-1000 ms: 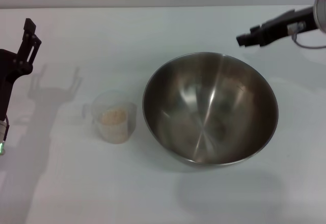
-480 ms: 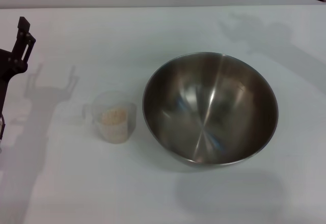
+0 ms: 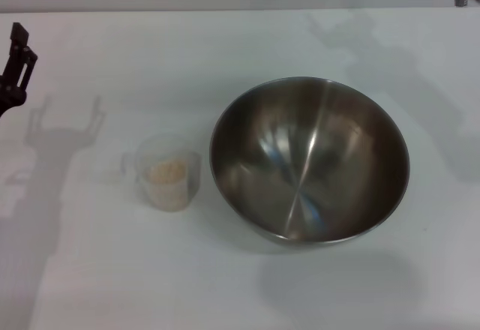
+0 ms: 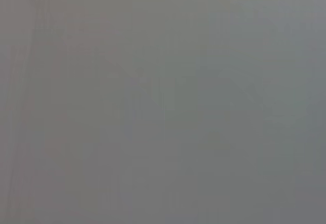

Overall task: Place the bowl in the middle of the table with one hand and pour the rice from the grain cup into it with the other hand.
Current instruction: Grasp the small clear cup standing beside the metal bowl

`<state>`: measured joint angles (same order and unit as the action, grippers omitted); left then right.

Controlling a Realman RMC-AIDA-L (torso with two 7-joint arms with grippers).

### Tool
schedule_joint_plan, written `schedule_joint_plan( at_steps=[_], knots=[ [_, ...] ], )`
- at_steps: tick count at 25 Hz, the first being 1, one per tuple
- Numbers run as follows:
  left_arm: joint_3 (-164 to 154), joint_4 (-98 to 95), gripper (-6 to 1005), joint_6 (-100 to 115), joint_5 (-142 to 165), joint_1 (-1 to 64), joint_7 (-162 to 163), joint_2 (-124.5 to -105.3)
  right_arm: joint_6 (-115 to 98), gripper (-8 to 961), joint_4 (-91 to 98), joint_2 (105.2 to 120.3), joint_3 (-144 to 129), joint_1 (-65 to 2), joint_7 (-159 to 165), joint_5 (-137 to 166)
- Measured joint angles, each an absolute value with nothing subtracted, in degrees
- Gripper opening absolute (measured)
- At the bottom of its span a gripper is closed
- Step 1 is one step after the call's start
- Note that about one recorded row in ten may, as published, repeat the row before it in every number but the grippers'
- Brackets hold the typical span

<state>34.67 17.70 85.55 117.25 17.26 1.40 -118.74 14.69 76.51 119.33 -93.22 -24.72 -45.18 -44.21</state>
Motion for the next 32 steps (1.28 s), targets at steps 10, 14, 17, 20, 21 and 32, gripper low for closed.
schedule_joint_plan(
  at_steps=[10, 14, 17, 20, 21, 32],
  knots=[
    [35.0, 17.2, 747, 87.5, 117.3, 16.5, 1.8, -118.89, -44.6, 779, 61.0, 119.59, -117.2, -17.3, -48.0, -43.2],
    [35.0, 17.2, 746, 88.1, 117.3, 16.4, 1.9, -118.91, -68.8, 810, 46.5, 119.58, -123.1, -18.9, -35.7, -43.4],
    [33.9, 17.3, 745, 88.1, 117.6, 15.3, 1.9, -118.92, -79.9, 818, 34.2, 119.39, -121.9, -20.0, -16.0, -43.6],
    [32.1, 17.4, 743, 88.2, 117.7, 14.3, 1.5, -118.96, -81.6, 818, 28.1, 119.22, -120.4, -20.8, -6.9, -43.5],
    [32.1, 17.4, 743, 88.2, 117.7, 14.3, 1.5, -118.96, -81.9, 818, 24.8, 119.14, -119.6, -21.3, -2.1, -43.5],
    [21.4, 21.8, 739, 90.0, 117.7, 6.4, -9.2, -119.08, -81.9, 818, 13.4, 118.79, -117.1, -23.3, 4.9, -43.5]
  ],
)
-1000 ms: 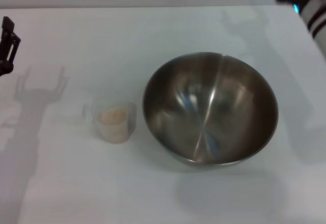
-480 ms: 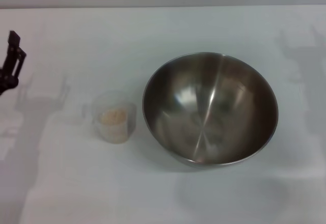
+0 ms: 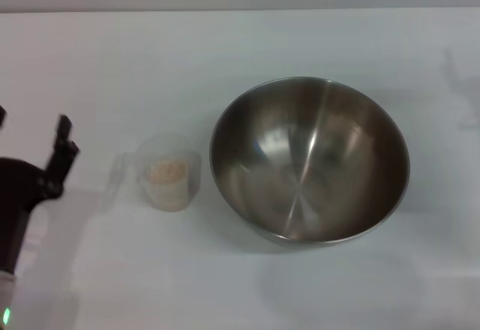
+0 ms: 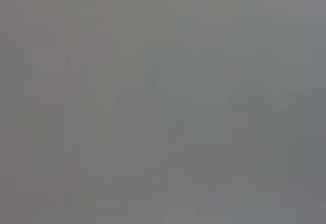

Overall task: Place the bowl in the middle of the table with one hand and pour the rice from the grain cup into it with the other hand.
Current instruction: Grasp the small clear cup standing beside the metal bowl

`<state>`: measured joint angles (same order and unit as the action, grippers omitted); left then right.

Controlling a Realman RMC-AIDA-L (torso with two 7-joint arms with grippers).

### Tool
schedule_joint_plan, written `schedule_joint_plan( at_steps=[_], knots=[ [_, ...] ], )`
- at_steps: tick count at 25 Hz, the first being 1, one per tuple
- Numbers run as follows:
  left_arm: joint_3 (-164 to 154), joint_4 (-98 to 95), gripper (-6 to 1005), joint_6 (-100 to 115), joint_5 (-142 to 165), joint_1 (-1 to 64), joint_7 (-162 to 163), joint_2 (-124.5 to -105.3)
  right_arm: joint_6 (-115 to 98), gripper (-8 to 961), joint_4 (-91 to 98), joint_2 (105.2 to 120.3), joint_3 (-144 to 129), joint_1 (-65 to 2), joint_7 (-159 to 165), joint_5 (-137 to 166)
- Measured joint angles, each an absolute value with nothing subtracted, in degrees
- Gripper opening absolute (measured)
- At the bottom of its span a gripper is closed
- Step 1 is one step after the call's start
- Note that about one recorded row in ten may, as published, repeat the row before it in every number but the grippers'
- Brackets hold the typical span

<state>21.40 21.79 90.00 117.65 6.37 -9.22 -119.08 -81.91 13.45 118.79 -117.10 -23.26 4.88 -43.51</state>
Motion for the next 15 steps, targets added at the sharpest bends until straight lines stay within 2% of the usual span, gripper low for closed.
schedule_joint_plan(
  at_steps=[7, 15],
  knots=[
    [15.3, 23.5, 736, 89.7, 117.5, 3.4, -14.9, -119.09, -81.7, 818, 11.7, 118.44, -116.7, -25.1, 4.9, -43.5],
    [14.9, 25.5, 733, 83.9, 117.2, 2.8, -15.0, -119.09, -81.7, 818, 9.5, 118.39, -116.1, -27.1, 4.9, -43.3]
  ],
)
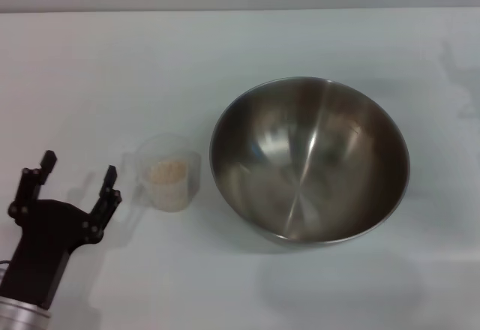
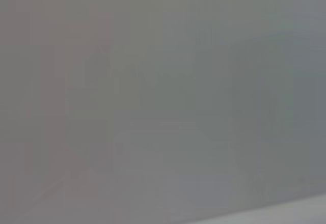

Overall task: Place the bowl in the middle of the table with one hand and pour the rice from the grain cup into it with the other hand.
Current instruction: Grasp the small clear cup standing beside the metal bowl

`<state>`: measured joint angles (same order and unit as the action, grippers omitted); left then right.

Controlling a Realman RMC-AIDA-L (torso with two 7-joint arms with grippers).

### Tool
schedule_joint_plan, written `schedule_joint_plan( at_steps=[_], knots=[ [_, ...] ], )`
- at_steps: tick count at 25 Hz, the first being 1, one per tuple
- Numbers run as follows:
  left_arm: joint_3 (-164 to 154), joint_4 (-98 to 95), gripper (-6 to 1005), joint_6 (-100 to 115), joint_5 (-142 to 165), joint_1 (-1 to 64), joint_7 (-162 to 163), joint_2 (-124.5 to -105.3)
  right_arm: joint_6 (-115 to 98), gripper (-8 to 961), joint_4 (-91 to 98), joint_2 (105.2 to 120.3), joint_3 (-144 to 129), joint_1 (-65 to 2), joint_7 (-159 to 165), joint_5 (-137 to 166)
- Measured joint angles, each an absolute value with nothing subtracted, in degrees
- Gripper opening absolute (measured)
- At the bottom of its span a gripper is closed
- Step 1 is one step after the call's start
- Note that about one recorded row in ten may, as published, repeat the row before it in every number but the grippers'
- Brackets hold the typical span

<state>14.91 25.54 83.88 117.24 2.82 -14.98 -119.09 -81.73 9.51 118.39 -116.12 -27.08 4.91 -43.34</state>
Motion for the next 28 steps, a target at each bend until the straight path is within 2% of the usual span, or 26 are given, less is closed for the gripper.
schedule_joint_plan(
  at_steps=[28],
  knots=[
    [18.1, 26.7, 723, 72.6, 117.1, 6.2, -15.0, -119.09, -81.8, 817, 9.1, 118.38, -116.1, -26.9, 5.0, -43.6]
  ],
)
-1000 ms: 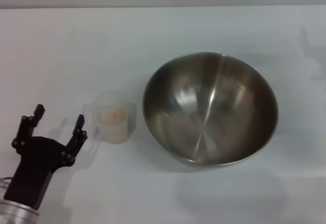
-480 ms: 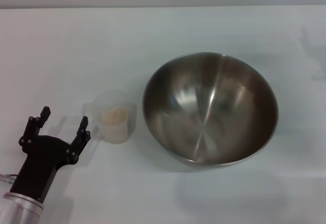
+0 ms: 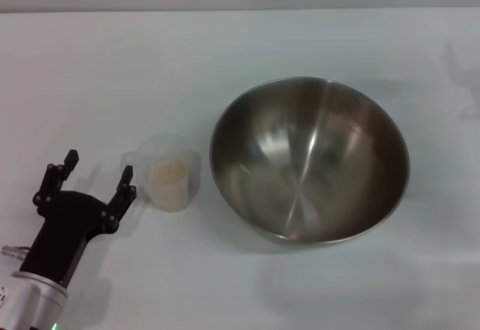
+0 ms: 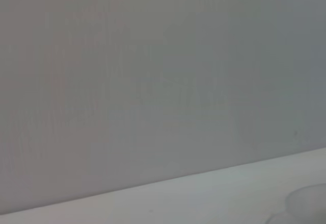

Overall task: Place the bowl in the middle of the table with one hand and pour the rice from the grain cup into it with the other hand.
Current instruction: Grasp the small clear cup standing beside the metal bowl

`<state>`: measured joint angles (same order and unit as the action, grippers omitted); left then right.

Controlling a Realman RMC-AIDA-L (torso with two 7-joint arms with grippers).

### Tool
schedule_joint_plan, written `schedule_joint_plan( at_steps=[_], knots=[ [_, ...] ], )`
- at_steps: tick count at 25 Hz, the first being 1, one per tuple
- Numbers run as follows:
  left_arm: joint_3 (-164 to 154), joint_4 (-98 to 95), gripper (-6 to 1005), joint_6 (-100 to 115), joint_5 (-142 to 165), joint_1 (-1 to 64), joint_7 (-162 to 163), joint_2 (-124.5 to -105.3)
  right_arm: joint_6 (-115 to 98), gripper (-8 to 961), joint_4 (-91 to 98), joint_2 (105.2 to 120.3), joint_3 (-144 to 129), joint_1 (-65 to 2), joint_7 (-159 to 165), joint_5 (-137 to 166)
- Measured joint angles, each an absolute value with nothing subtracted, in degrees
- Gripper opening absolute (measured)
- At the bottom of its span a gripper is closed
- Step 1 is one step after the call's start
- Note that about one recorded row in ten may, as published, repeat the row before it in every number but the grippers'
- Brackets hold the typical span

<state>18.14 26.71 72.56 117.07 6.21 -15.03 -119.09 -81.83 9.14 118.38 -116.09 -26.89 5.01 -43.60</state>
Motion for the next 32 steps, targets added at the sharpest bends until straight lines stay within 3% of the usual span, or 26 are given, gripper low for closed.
schedule_joint_plan(
  at_steps=[32],
  knots=[
    [20.1, 25.9, 711, 68.7, 117.1, 9.5, -15.0, -119.09, -81.8, 817, 9.1, 118.48, -116.1, -26.8, 5.0, -43.3]
  ],
)
